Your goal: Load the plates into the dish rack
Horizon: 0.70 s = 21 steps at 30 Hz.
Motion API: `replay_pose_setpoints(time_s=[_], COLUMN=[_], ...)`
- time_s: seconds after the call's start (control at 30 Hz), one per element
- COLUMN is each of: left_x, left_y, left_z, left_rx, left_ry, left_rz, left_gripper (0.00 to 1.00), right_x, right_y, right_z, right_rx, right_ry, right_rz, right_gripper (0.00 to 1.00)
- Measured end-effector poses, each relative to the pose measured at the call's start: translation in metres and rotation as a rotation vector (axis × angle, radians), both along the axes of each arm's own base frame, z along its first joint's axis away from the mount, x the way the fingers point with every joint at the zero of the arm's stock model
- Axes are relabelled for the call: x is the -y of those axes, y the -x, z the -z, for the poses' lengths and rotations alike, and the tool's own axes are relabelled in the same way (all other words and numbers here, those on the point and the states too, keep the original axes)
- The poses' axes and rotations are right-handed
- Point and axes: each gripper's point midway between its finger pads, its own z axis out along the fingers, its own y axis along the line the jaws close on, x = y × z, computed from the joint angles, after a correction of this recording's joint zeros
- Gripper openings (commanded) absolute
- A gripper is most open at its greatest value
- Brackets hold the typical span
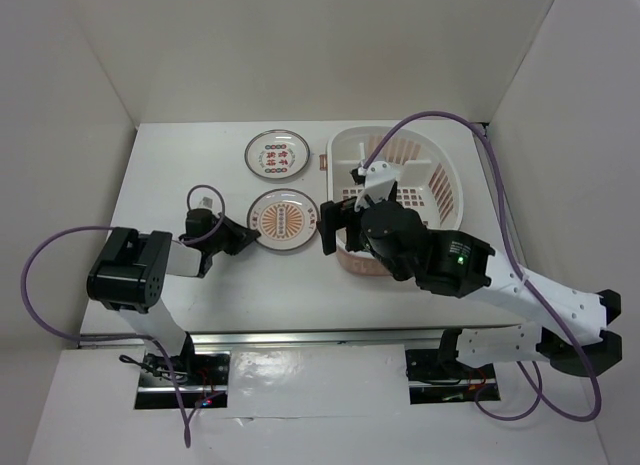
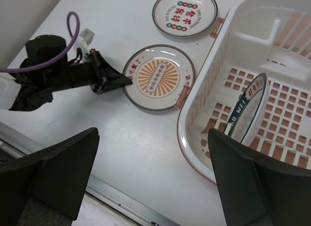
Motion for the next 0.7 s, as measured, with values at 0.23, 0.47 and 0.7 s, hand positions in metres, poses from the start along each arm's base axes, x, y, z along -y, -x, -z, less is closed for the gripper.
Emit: replay_pose_setpoints(time_s=[0.23,0.47,0.7], left_x=[0.002,-0.013,-0.018], left_y=[-0.002,0.027,0.072], left_z=[-0.005,-0.096,-0.227], left_rx=[-0.027,0.121,0.456], left_ry=[-0.018,-0.21,-0.273], left_rz=[0.009,0.0,0.034], left_gripper=[0.0,0.0,0.0], right_x=[0.0,-0.016,-0.045], right_y=[0.002,0.002,-0.006], right_z=[-0.006,0.01,0.011], right_rx=[0.012,0.037,0.056], right_ry=[-0.028,0.017,0.013], right_rz=[-0.013,-0.1,-0.278], right_gripper=[1.0,1.0,1.0])
